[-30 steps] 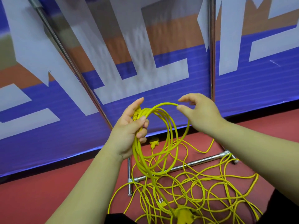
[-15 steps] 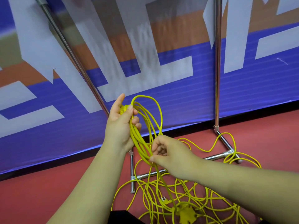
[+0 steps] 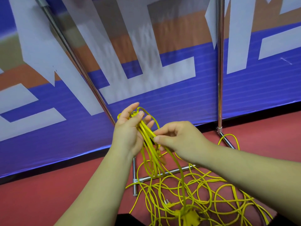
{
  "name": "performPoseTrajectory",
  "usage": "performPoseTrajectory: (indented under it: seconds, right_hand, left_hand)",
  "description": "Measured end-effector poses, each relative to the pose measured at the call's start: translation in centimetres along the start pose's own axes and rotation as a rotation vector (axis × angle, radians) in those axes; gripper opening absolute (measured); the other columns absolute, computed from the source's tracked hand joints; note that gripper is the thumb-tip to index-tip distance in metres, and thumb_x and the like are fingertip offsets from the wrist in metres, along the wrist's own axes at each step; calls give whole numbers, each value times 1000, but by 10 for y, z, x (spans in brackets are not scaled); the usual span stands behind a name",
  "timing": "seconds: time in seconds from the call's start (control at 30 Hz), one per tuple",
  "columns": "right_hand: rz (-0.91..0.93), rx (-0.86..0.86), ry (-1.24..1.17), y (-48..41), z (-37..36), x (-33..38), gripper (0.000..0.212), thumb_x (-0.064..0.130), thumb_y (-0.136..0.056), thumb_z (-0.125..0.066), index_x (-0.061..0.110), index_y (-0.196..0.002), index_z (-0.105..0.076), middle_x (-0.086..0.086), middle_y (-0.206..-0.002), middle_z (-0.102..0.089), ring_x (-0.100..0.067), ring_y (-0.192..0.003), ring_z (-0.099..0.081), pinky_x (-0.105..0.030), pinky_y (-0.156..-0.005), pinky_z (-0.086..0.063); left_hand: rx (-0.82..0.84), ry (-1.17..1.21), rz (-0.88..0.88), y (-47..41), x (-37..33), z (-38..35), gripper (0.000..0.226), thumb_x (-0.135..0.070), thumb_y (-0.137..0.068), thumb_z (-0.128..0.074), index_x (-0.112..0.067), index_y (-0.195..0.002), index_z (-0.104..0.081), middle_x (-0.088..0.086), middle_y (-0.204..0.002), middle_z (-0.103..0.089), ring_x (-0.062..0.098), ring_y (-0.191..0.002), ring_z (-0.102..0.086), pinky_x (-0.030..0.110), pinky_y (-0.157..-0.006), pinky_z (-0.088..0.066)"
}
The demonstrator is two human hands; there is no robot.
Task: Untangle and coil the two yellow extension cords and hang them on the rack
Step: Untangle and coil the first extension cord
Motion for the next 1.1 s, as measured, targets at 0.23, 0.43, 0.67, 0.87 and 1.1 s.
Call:
performPoseTrajectory:
  seconds: [0.23, 0.43, 0.67, 0.87, 1.1]
  right_hand:
    - [17, -4, -100, 9, 0, -3, 15, 3, -94, -64, 11, -94, -51, -12, -66, -66, -25, -61, -59, -31, -58, -48]
    - [-136, 193, 67, 22, 14, -25, 7, 3, -96, -60, 9, -93, -56, -4, -72, -69, -14, -57, -59, -22, -51, -43]
    - [-48, -53, 107, 6, 56, 4, 4, 5, -88, -73, 5, -87, -69, 2, -63, -68, -7, -56, -58, -16, -57, -45]
    - [65, -129, 245, -1, 66, 29, 8, 10, -82, -80, 12, -81, -72, -9, -72, -74, -17, -68, -65, -41, -73, -55]
    - [146, -136, 449, -2, 73, 37, 10, 20, -79, -83, 23, -76, -74, 7, -74, -75, -5, -67, -67, -31, -69, -54]
  left_hand:
    - [-51, 119, -107, -8, -26, 0, 35, 7, -100, -42, -17, -121, -57, 4, -71, -48, 9, -48, -47, 22, -45, -44]
    - [-149, 186, -81, -22, -41, 44, 31, 4, -102, -38, -14, -120, -56, 4, -76, -48, 5, -45, -41, 17, -40, -39]
    - [119, -475, -16, 7, -22, 21, 14, -2, -92, -64, -13, -92, -72, -3, -60, -46, 8, -41, -31, 18, -37, -26]
    - [305, -709, 55, 33, -5, -14, 4, -19, -74, -81, -20, -77, -80, -4, -49, -45, 10, -42, -34, 23, -44, -25]
    - [370, -851, 87, 37, 10, -27, 11, -11, -77, -83, -9, -86, -78, -7, -51, -60, 2, -39, -48, 14, -43, -37]
Point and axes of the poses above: each hand's wrist, its own y-axis away from the middle knuckle, its own z-axis out of the back of the hand, x = y × z, the point moved 7 cm from there along -y, towards the middle knuckle
